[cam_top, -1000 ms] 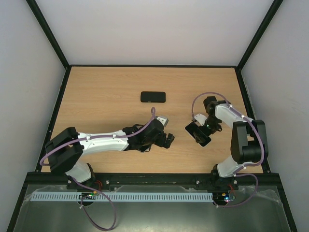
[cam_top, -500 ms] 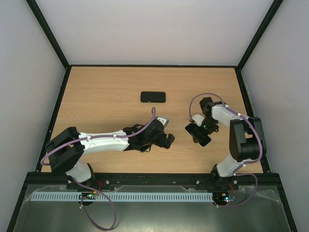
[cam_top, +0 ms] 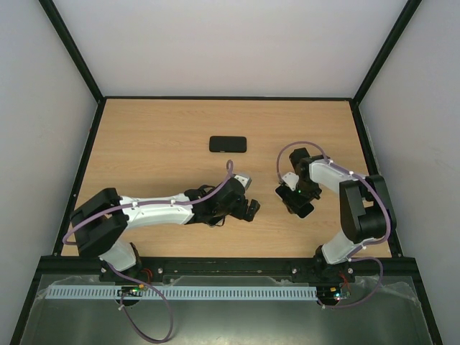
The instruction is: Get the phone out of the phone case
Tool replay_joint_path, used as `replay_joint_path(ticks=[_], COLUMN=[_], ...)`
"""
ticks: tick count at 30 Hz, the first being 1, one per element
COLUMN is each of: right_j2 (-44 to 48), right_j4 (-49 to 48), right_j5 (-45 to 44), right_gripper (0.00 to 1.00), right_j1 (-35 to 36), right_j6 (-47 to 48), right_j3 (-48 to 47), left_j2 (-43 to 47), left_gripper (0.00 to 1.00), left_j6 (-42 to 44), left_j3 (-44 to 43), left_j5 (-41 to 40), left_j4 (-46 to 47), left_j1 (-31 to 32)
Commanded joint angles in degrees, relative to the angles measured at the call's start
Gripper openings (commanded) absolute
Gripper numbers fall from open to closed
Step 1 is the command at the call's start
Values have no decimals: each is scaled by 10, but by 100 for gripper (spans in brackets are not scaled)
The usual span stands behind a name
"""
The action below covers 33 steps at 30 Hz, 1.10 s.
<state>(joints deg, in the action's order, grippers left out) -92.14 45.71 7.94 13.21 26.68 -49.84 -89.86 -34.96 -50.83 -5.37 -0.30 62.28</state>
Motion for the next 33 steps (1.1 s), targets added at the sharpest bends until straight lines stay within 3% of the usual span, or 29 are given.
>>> replay_joint_path(ticks=[1, 5, 9, 18, 25, 33], right_j2=[-17, -16, 5, 129, 186, 251], right_j4=[-8, -4, 2, 9, -16, -101], right_j5=[-8, 5, 23, 85, 220, 333], right_gripper=[80, 61, 51, 48, 47, 46], right_j1=[4, 5, 5, 5, 5, 6], right_j6=[-8, -9, -14, -32, -88, -129], right_j3=[26, 23, 9, -62, -134, -94], left_j2=[-8, -6, 1, 67, 147, 103], left_gripper=[100, 100, 100, 100, 99, 86], left_j6=[-2, -10, -26, -73, -40, -32], left_j3=[-5, -4, -5, 7, -31, -126], left_j5=[3, 3, -10, -10, -11, 26], left_j4=[10, 11, 4, -6, 26, 37], left_j1=[-2, -2, -4, -50, -96, -106])
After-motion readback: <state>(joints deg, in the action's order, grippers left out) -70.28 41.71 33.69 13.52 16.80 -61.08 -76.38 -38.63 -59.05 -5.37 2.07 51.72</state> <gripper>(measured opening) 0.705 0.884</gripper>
